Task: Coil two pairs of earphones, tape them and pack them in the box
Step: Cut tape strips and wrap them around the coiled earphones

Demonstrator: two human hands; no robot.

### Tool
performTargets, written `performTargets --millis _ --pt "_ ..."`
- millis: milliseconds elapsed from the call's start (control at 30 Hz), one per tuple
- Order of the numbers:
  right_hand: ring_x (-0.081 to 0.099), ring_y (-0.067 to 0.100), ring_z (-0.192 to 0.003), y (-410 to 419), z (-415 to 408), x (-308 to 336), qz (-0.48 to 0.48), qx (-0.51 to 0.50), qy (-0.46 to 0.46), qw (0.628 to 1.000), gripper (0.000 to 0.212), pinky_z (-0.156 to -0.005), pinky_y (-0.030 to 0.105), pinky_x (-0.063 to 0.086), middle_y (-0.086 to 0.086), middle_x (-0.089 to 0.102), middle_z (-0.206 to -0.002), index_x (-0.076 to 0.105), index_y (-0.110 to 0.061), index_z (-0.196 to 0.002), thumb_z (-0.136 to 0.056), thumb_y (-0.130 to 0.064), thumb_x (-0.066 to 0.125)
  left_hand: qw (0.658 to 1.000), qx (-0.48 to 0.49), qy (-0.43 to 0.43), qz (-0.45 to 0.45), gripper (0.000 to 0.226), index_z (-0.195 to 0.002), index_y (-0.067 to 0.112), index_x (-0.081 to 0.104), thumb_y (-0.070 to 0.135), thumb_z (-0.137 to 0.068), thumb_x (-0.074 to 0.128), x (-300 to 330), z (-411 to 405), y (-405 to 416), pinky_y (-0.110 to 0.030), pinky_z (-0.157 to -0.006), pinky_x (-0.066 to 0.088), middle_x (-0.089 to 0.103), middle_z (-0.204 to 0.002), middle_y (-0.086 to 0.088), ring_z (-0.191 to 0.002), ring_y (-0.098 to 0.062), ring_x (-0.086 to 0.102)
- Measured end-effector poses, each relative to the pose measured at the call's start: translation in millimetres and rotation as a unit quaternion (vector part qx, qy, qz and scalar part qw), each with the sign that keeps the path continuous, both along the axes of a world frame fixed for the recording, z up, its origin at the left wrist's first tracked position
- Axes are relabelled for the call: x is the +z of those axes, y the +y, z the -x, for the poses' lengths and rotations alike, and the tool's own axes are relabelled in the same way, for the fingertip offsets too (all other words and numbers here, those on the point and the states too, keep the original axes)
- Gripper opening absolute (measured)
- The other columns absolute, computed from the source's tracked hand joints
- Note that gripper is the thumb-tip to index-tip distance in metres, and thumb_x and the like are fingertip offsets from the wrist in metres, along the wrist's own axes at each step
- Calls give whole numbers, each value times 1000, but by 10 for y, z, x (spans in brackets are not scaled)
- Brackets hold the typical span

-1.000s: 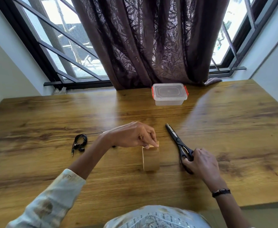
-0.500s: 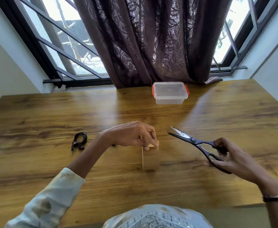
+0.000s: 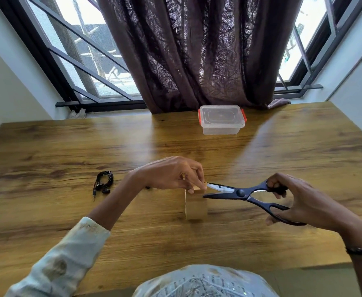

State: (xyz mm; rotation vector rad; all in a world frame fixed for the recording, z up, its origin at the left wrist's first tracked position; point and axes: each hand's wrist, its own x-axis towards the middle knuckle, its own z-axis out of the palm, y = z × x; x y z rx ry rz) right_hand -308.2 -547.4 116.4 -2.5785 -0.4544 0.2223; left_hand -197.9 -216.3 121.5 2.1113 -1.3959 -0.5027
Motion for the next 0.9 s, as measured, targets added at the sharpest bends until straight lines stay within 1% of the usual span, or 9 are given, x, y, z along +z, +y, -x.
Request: performTargets --millis 67,133,267,367,467,567,667,767,900 --pt "54 10 -83 42 -34 -13 2 5 -5 1000 65 -74 23 44 -15 55 -88 48 -37 -97 -54 -82 67 1000 0 3 -1 34 -116 22 69 6 -86 67 0 5 2 -9 -66 40 63 -109 4 -82 8 55" --pt "53 9 -82 78 -63 -24 3 10 -15 1000 71 -74 23 43 -14 55 -87 49 -34 -98 -53 -88 58 1000 -2 3 -4 34 -116 22 70 6 -85 68 3 7 6 -8 -66 40 62 -108 3 -82 7 54" --pt "50 9 -82 135 -113 -61 7 24 -39 999 59 -72 24 42 -15 53 -84 50 -30 -97 -57 -70 68 1000 -4 2 -9 33 -115 21 70 7 -85 69 20 9 3 -8 -66 39 61 -109 3 -83 9 54" --pt "49 7 -79 162 -141 -91 24 28 -51 998 54 -72 19 37 -17 51 -83 47 -32 -96 -60 -61 75 1000 -5 -3 -14 33 -114 23 70 10 -84 69 25 13 1 -13 -65 42 61 -109 4 -85 -2 57" --pt "49 8 -77 197 -160 -82 25 30 -55 998 54 -71 17 37 -17 51 -82 46 -32 -95 -60 -66 70 1000 -8 -1 -17 33 -115 22 70 9 -84 69 25 18 -11 -17 -66 45 60 -110 3 -84 -11 60" --pt "49 7 -75 213 -165 -71 28 33 -58 997 52 -70 17 37 -17 50 -82 45 -35 -95 -61 -69 64 1000 -5 1 -20 34 -115 22 70 8 -84 69 27 20 -17 -12 -66 42 61 -111 2 -84 -11 60" --pt "49 7 -76 211 -168 -77 32 33 -55 997 51 -71 17 38 -16 51 -83 46 -34 -97 -62 -65 66 1000 -4 0 -21 34 -116 22 69 7 -85 68 20 15 -13 -10 -66 40 60 -111 3 -85 -11 59" --pt "49 7 -77 216 -172 -83 36 35 -55 997 49 -71 15 36 -17 51 -83 46 -34 -98 -64 -60 70 1000 -9 1 -19 34 -116 22 69 8 -85 68 20 16 -9 -12 -66 43 60 -111 3 -84 -12 60" --pt "49 7 -78 224 -172 -85 43 34 -59 997 46 -72 14 36 -17 50 -82 45 -34 -98 -66 -53 73 1000 -14 7 -14 34 -116 20 69 7 -84 69 29 26 -7 -13 -67 44 59 -110 3 -84 -5 57"
